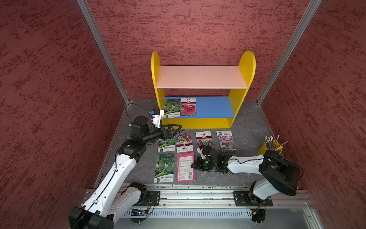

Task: Take the seed bag off the shelf
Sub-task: Place the seed packet at the center of the board.

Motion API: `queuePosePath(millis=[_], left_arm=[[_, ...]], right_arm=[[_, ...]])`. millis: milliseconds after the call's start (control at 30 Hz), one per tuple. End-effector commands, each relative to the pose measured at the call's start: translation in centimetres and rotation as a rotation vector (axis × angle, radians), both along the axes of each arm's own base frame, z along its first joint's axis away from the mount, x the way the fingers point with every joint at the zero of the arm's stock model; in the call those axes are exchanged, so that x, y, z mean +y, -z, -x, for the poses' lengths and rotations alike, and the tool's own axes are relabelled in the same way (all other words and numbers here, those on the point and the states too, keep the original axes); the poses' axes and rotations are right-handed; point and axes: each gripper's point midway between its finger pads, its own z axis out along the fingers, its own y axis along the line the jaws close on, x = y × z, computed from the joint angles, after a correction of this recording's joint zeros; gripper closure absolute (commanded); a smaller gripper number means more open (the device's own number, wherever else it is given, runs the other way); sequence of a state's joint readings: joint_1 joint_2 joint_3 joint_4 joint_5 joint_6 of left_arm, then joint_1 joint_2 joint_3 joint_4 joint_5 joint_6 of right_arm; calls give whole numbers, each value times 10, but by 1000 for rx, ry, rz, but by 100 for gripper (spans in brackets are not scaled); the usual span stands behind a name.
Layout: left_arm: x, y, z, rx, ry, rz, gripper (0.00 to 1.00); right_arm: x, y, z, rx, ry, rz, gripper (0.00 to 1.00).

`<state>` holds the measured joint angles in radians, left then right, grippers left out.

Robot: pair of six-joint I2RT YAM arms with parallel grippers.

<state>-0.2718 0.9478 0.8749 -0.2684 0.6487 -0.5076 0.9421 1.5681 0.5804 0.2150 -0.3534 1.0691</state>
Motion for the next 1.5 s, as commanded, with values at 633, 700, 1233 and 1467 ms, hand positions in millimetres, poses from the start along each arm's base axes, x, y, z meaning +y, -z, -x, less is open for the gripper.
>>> queuePosePath(millis=[633, 700, 1233, 1467], left_arm=[[1, 1, -3, -23, -5, 5, 0], [1, 1, -3, -23, -4, 5, 0], [-27, 16, -37, -3, -20, -127, 0], [-57, 30, -80, -27, -67, -272, 0]], right_arm=[[-21, 12, 2, -26, -6, 154, 67], [-30, 11, 1, -47, -2, 193, 64], [-24, -139, -24, -452, -207, -40, 22], [-42, -167, -31, -543, -202, -41, 2]])
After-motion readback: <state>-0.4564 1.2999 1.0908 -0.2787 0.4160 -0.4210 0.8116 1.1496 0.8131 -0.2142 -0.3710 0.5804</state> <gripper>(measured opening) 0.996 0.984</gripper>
